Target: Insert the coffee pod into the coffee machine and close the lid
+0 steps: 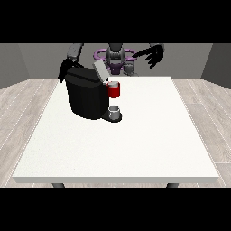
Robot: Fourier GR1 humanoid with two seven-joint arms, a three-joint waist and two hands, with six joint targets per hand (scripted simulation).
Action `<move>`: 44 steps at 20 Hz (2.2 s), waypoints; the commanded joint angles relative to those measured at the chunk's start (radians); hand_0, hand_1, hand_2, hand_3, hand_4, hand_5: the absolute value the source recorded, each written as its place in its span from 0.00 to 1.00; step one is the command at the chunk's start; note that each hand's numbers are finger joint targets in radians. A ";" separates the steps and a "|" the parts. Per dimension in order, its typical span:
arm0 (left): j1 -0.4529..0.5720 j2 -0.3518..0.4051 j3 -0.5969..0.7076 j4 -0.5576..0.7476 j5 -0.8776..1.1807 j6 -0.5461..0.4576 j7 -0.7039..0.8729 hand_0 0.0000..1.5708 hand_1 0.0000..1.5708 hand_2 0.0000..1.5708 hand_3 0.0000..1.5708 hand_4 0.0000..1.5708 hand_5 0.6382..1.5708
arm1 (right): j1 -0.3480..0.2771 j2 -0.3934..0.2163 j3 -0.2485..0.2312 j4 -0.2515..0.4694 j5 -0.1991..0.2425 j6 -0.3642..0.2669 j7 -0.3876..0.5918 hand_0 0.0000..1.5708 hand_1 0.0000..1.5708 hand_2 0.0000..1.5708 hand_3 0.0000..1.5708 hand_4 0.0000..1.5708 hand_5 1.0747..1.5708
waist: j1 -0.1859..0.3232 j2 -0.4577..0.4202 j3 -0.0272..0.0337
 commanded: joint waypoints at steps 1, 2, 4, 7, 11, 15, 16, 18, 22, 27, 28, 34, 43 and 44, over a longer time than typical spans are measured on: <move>0.167 -0.063 0.032 0.001 0.076 -0.047 -0.034 0.00 0.00 0.00 0.00 0.27 1.00 | 0.059 0.018 0.002 -0.006 0.000 -0.015 0.023 0.00 0.00 0.00 0.00 0.00 1.00 | 0.063 -0.117 0.0010; 0.189 -0.059 0.034 0.005 0.089 -0.090 0.005 0.00 0.00 0.00 0.00 0.27 1.00 | 0.087 0.002 0.001 -0.008 -0.007 0.012 0.018 0.00 0.00 0.00 0.00 0.00 1.00 | 0.082 -0.178 0.0014; 0.218 -0.050 0.040 0.000 0.089 -0.063 0.017 0.00 0.00 0.00 0.00 0.24 1.00 | 0.055 0.015 0.016 -0.070 -0.036 0.050 -0.004 0.00 0.00 0.00 0.00 0.00 1.00 | 0.058 -0.185 0.0014; 0.253 -0.063 0.029 0.004 0.084 -0.039 0.030 0.00 0.00 0.00 0.00 0.25 1.00 | -0.014 0.038 0.068 -0.129 -0.052 0.106 0.032 0.00 0.00 0.00 0.00 0.00 1.00 | 0.066 -0.190 0.0014; 0.310 -0.092 0.026 -0.031 0.104 -0.026 0.038 0.00 0.00 0.00 0.00 0.26 1.00 | -0.056 -0.013 0.094 -0.186 -0.050 0.169 0.082 0.00 0.00 0.00 0.00 0.00 1.00 | 0.083 -0.220 0.0016; 0.337 -0.093 -0.034 -0.087 0.184 -0.066 0.059 0.00 0.00 0.00 0.00 0.27 1.00 | -0.099 -0.057 0.082 -0.167 -0.040 0.192 0.066 0.00 0.00 0.00 0.00 0.07 1.00 | 0.133 -0.212 0.0020; 0.373 -0.093 -0.032 -0.113 0.179 -0.054 0.070 0.00 0.00 0.00 0.00 0.29 1.00 | -0.093 -0.066 0.076 -0.199 -0.062 0.217 0.085 0.00 0.00 0.00 0.00 0.16 1.00 | 0.120 -0.217 0.0019; 0.356 -0.061 -0.011 -0.177 0.201 -0.079 0.080 0.00 0.00 0.00 0.00 0.25 1.00 | -0.137 -0.070 0.091 -0.221 -0.036 0.204 0.092 0.00 0.00 0.00 0.00 0.05 1.00 | 0.108 -0.146 0.0017; 0.384 -0.091 -0.084 -0.285 0.228 -0.033 0.086 0.00 0.00 0.00 0.00 0.25 1.00 | -0.226 -0.095 -0.004 -0.164 -0.106 0.201 0.118 0.00 0.00 0.00 0.00 0.00 1.00 | 0.136 -0.069 0.0019; 0.412 -0.080 -0.124 -0.381 0.269 -0.034 0.125 0.00 0.00 0.00 0.00 0.23 1.00 | -0.292 -0.085 -0.037 -0.099 -0.164 0.215 0.162 0.00 0.00 0.00 0.00 0.00 1.00 | 0.172 -0.028 0.0019; 0.457 -0.093 -0.140 -0.397 0.264 -0.032 0.102 0.00 0.00 0.00 0.00 0.23 1.00 | -0.285 -0.069 -0.045 -0.093 -0.172 0.198 0.144 0.00 0.00 0.00 0.00 0.05 1.00 | 0.177 -0.024 0.0019; 0.459 -0.081 -0.172 -0.564 0.333 -0.063 0.241 0.00 0.00 0.00 0.00 0.19 1.00 | -0.310 -0.087 -0.075 -0.004 -0.223 0.243 0.124 0.00 0.00 0.00 0.00 0.11 1.00 | 0.180 0.014 0.0021; 0.565 -0.058 -0.181 -0.654 0.342 -0.012 0.149 0.00 0.00 0.00 0.00 0.24 1.00 | -0.470 -0.060 0.003 0.028 -0.181 0.213 0.161 0.00 0.00 0.00 0.00 0.00 1.00 | 0.137 0.121 0.0015; 0.527 -0.081 -0.198 -0.728 0.373 -0.014 0.300 0.00 0.00 0.00 0.00 0.23 1.00 | -0.438 -0.044 0.012 0.064 -0.165 0.206 0.111 0.00 0.00 0.00 0.00 0.00 1.00 | 0.150 0.100 0.0018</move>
